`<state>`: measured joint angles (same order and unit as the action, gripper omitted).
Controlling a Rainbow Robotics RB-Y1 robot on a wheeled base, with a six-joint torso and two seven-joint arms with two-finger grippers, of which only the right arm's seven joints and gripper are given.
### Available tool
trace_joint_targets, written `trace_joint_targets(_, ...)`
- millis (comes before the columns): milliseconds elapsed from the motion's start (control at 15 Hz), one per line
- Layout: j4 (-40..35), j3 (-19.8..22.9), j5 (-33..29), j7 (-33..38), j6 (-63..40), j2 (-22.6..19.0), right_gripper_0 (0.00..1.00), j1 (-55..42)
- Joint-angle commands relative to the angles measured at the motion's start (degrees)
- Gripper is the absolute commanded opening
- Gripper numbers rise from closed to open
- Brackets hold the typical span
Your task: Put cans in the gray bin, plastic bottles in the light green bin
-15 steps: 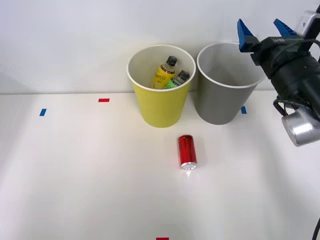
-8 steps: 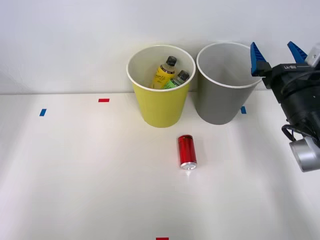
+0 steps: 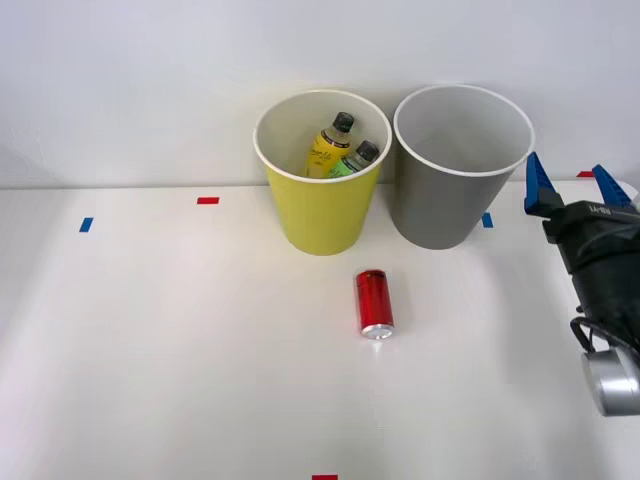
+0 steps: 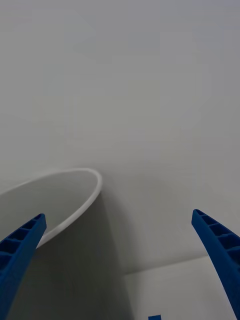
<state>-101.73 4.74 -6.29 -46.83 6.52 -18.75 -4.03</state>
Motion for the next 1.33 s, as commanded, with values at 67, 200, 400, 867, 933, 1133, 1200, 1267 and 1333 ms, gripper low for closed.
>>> trace_joint_targets(67, 0.0, -0.2, 0.1, 0.2, 0.6, 2.4, 1.0, -3.7)
trace_joint_targets(200, 0.0, -0.2, -0.1, 0.1, 1.4, 4.3, 1.0, -6.0)
trace_joint_targets(400, 0.0, -0.2, -0.5, 0.0, 3.7, 6.4, 1.0, -8.7)
trace_joint_targets(867, 0.0, -1.5, -1.0, -0.5, 4.9, 7.7, 1.0, -13.6)
trace_joint_targets(933, 0.0, -1.7, -1.0, -0.7, 4.9, 7.8, 1.0, -14.2)
trace_joint_targets(1133, 0.0, -2.2, -1.6, -1.2, 5.0, 9.8, 1.0, -15.9)
trace_joint_targets(1200, 0.0, -2.4, -2.9, -1.2, 5.9, 10.7, 1.0, -16.7)
trace_joint_targets(1267, 0.0, -2.4, -6.5, -0.8, 7.9, 11.5, 1.0, -17.9)
trace_joint_targets(1333, 0.0, -2.4, -9.2, -0.6, 9.6, 12.2, 1.0, -19.0)
